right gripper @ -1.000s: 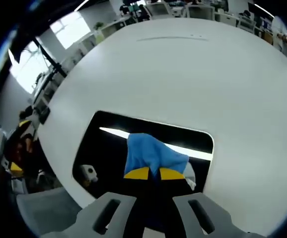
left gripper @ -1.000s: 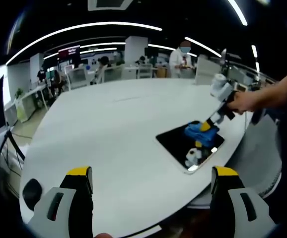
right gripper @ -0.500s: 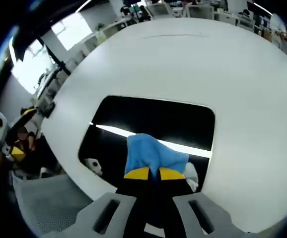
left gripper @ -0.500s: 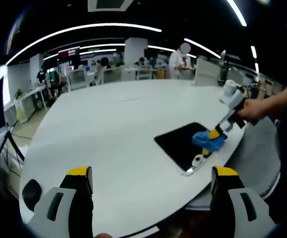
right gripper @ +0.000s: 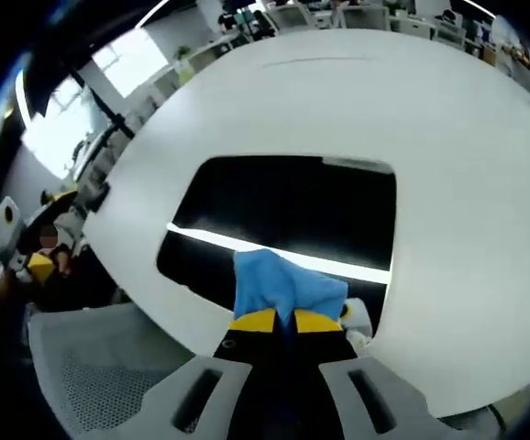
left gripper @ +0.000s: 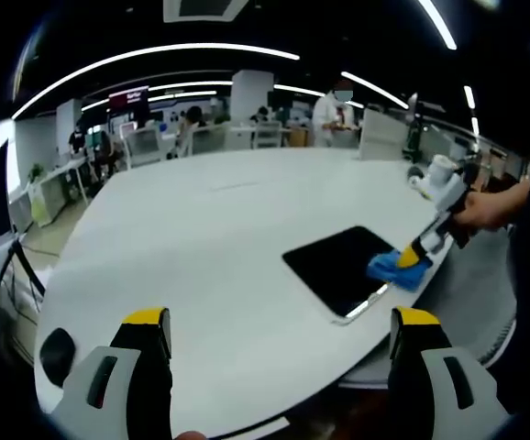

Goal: Wipe the mirror surface with the cleaning cloth until all visible marks leave the cleaned area.

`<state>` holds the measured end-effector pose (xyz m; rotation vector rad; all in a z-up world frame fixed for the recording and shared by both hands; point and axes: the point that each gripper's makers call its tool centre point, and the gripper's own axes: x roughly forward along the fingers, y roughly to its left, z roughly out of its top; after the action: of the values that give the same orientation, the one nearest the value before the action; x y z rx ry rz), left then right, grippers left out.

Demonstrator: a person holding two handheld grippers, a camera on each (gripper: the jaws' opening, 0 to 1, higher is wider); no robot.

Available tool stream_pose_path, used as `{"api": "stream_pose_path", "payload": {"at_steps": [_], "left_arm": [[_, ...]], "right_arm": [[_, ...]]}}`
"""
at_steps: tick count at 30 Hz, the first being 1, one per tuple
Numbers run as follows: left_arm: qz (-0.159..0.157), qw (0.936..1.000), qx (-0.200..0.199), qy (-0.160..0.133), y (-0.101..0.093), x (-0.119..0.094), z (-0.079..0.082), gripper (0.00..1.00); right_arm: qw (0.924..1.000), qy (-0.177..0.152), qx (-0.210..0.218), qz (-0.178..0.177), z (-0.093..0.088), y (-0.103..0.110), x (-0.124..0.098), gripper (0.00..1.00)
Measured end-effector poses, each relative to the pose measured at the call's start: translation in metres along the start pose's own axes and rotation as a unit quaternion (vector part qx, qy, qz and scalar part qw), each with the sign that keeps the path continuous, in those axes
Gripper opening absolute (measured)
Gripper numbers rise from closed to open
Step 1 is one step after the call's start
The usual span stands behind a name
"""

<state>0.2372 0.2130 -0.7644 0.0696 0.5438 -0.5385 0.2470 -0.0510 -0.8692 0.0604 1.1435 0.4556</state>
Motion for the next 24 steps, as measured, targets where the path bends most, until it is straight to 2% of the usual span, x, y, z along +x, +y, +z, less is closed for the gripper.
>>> {"api": "stream_pose_path", "payload": {"at_steps": [7,24], "left_arm": [[-0.001,1.0000,0.004,-0.002,-0.002,0.000,0.004,1.00],[0.003,1.0000,-0.001,-0.003,0.003,-0.001,0.005,1.00]], "right_arm": [[1.0000,0.001,-0.007,0.002,-0.001,-0.004,-0.002,0.00],[0.9996,0.001,0.023,-0.018,-0.006,-0.044,-0.017,0.00]]}}
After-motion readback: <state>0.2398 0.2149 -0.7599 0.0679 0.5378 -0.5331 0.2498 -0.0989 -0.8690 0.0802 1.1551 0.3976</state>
